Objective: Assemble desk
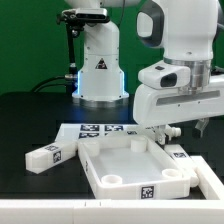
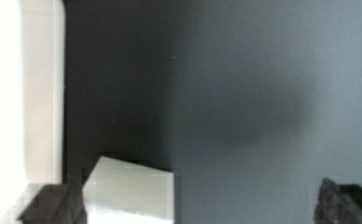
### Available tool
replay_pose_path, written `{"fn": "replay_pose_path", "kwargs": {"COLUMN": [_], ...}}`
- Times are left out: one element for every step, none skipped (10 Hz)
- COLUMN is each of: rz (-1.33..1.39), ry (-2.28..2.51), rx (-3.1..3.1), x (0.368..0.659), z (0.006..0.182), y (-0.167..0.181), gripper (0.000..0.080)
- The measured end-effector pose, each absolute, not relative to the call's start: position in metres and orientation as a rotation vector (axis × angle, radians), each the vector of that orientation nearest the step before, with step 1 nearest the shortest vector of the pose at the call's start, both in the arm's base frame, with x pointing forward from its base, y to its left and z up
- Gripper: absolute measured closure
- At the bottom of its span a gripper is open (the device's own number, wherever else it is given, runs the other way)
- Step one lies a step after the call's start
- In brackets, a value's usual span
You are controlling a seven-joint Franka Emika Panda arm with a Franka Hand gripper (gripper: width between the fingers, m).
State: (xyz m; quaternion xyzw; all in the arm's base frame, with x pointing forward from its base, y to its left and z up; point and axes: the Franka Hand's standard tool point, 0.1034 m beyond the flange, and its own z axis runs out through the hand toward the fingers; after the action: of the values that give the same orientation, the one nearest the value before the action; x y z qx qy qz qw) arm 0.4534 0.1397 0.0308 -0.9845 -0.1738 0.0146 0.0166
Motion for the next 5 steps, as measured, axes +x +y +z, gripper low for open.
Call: {"fn": "replay_pose_path", "kwargs": {"rz": [0.043,0.041,0.037,0.029,0.008], "ry": [-0.551,-0.553,-0.558,-0.558,-0.559], "rx": [-3.058,-3.058,-3.056,-3.055,-3.052], "x": [0.4547,0.4561,0.4572,0.4581,0.4604], "z": [0.0312,0.0316,0.0312,0.0299,0.0298], "y": [0.1380,0.1360,0.1345,0.1353,0.1374], "gripper": [0.0150,0.0150,0.0150,0.0150,0.0150]}}
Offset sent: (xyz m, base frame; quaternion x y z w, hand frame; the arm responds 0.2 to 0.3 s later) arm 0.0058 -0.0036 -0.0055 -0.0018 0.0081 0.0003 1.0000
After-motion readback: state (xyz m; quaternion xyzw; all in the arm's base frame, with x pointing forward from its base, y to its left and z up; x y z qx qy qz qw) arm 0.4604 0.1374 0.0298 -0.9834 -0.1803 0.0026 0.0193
